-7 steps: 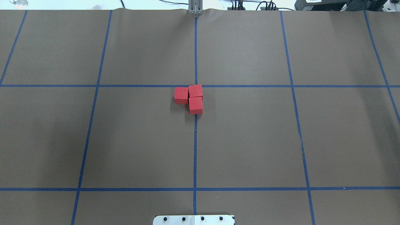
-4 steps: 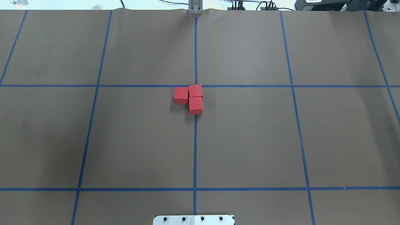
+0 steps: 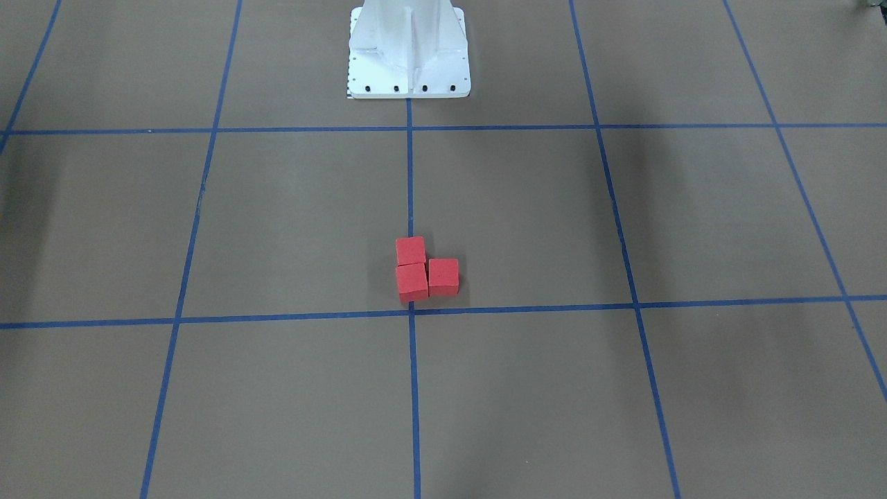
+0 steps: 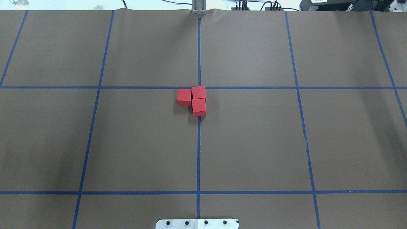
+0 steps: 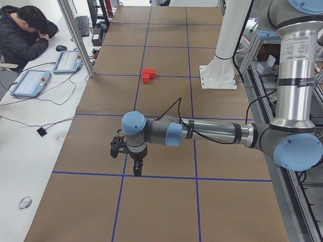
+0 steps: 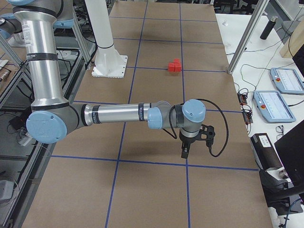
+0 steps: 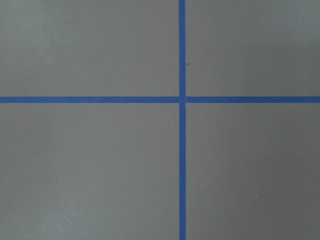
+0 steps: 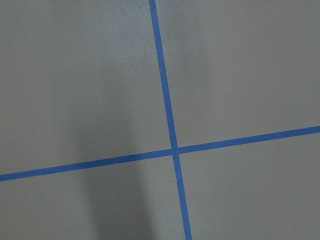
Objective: Form red blocks into L shape at center
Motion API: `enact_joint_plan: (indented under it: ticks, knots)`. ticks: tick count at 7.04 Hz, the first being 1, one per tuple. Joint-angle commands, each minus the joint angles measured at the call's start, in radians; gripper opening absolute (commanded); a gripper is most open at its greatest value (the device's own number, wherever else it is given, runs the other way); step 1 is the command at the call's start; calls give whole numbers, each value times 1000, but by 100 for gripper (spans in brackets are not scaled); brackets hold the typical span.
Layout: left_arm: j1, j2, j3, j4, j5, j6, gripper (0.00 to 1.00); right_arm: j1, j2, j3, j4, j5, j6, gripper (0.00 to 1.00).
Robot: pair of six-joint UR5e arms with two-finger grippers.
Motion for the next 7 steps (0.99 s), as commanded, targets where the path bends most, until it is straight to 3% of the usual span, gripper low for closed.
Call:
enact_joint_plan:
  ticks: [1,7]
  knots:
    - [-2,5,8,2,17,0,100,1,-6,-2,-5,1,1,99]
    - [-2,-7,9,2,17,0,100,1,-43,4,10,1,-11,99]
